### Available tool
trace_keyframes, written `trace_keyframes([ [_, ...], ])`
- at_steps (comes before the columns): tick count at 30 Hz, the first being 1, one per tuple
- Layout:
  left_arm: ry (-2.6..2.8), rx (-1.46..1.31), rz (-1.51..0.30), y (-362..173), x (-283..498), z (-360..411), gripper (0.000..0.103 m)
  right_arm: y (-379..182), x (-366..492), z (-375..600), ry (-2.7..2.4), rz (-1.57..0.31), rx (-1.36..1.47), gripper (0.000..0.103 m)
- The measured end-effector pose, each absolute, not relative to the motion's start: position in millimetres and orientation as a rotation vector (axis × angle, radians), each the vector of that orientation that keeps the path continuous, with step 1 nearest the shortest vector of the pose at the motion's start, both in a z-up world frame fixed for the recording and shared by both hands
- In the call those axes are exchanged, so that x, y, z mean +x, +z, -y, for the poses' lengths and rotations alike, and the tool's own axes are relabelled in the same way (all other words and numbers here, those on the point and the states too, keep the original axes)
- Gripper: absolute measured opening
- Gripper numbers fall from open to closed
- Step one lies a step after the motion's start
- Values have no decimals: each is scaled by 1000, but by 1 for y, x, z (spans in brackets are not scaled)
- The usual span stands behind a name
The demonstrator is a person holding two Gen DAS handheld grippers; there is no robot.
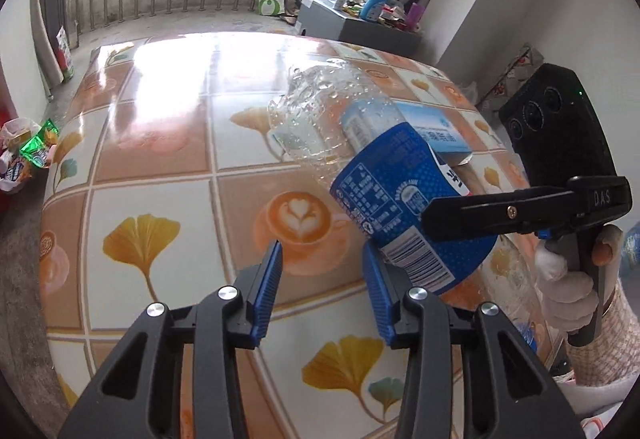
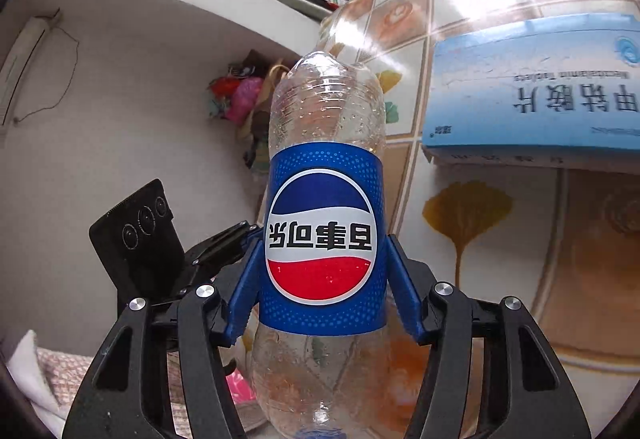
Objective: Collect trash
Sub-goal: 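Grasp the Pepsi bottle with the right tool while the left tool grasps the blue medicine box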
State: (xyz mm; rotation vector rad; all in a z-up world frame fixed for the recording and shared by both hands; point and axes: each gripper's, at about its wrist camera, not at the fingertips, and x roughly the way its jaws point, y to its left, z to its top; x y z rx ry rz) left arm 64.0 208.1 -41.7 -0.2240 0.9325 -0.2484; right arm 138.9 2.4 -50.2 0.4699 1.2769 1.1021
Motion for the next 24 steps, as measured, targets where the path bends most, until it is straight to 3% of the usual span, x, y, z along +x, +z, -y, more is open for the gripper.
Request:
trace_keyframes([
  [9,-541,-143,-901,-16,119,-114,41,-23,107,156,727,-1061,728,56],
  [14,-447,-96,-860,-9,185,-111,55,-30,87,188,496,-1035,709,56],
  [16,-445,-100,-905,-18,218,-114,66,-34,85,185,435,-1040,683,56],
  [20,-402,-215,-1095,-55,260,-133,66,-45,83,163,370,-1049,636,56],
  [24,-535,-483,-1167,-65,237,-156,66,-43,81,172,387,-1049,625,57],
])
